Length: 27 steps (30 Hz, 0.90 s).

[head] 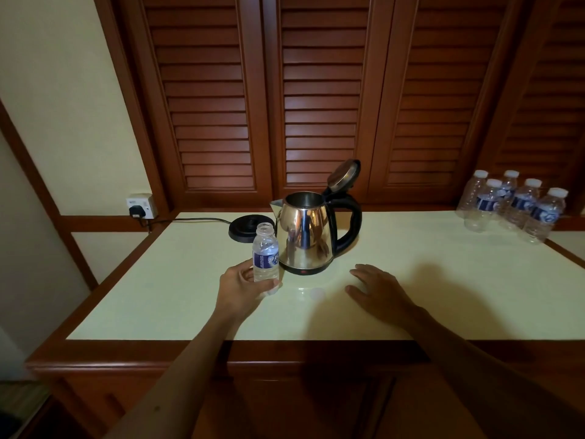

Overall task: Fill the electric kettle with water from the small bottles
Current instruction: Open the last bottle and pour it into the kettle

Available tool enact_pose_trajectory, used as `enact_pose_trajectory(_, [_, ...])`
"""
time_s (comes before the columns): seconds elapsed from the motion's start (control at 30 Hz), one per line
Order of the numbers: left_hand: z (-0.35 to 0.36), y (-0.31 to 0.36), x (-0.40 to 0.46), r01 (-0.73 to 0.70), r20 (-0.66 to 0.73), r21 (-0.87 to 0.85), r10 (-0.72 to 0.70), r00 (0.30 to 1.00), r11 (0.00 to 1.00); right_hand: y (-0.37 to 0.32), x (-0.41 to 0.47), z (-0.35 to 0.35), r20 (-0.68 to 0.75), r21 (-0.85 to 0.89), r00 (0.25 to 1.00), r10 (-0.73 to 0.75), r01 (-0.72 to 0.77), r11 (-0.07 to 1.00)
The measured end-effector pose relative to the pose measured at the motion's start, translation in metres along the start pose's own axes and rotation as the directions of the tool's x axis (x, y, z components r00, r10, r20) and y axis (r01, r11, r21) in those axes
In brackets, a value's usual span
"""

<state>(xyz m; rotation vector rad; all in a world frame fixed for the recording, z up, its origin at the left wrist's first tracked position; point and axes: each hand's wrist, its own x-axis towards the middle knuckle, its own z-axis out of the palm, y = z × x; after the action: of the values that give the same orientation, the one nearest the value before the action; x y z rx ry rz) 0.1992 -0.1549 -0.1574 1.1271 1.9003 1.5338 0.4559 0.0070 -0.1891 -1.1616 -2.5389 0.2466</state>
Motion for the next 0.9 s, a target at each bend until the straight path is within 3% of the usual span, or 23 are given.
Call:
enact_pose_trajectory(0.33, [-0.021,0.066,0.031,-0.116,-0.078,0.441,0.167,0.983,0.890,0.007,0.002,0.007,-0.002,0.033,1.000,0.022,-0.022,0.999])
enact_pose_trajectory(0.47, [-0.026,0.091,0.046,-0.035,-0.085,0.611,0.110,0.990,0.791,0.009,0.002,0.008,-0.016,0.045,1.000,0.023,-0.022,0.999])
enact_pose_trajectory(0.67, [-0.030,0.106,0.061,-0.112,-0.014,0.734,0.180,0.984,0.670,0.010,0.003,0.009,-0.026,0.064,0.999,0.030,-0.028,0.998])
enact_pose_trajectory(0.9, [-0.035,0.126,0.065,-0.062,-0.043,0.878,0.207,0.977,0.475,0.011,0.003,0.011,-0.030,0.077,0.999,0.044,-0.042,0.996])
